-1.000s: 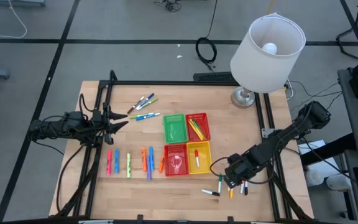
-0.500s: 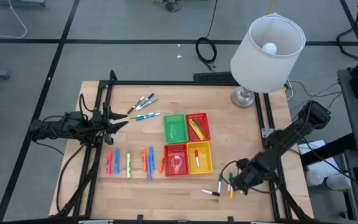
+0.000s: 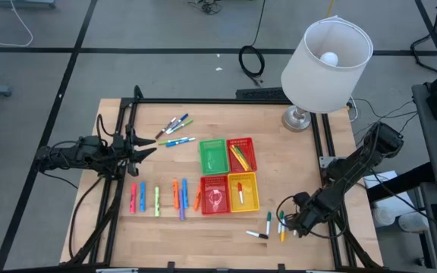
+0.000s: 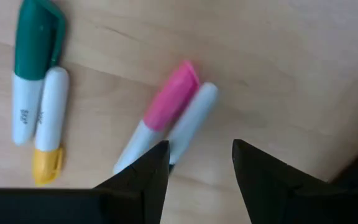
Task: Pick & Place Markers
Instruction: Put the small black highlighter pen into the yellow bin
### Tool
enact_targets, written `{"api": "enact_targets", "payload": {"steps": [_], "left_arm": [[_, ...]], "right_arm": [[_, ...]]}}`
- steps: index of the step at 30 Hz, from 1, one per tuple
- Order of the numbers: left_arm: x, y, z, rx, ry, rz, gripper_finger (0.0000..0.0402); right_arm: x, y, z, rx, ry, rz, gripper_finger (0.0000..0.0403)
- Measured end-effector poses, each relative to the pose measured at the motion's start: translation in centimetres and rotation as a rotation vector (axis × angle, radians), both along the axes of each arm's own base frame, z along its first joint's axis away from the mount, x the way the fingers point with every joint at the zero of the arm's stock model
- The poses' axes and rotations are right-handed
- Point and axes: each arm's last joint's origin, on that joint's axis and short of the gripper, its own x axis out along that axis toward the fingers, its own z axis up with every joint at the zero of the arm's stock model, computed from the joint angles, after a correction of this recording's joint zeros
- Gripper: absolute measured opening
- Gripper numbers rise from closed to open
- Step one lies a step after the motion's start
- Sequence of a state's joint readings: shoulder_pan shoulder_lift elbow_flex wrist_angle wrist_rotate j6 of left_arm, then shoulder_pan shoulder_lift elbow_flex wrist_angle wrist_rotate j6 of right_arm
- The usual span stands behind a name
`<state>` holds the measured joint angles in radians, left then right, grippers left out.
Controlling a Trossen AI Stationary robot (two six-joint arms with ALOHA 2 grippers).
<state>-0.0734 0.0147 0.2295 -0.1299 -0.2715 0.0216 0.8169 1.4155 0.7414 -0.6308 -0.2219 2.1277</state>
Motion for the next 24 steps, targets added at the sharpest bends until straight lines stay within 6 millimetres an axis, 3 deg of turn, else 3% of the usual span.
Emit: {"api": "enact_targets", "payload": {"steps": [17,24], "left_arm": [[0.0,0.0,0.0,0.0,0.0,0.0,0.0134],[0.0,0.0,0.0,0.0,0.0,0.0,0.0134]], "right_arm": [[-1.1,-1.2,-2.3,-0.022,0.009,0.0,0.0163],[-1.1,-1.2,-2.3,-0.023,0.009,0.002,0.0137]]}}
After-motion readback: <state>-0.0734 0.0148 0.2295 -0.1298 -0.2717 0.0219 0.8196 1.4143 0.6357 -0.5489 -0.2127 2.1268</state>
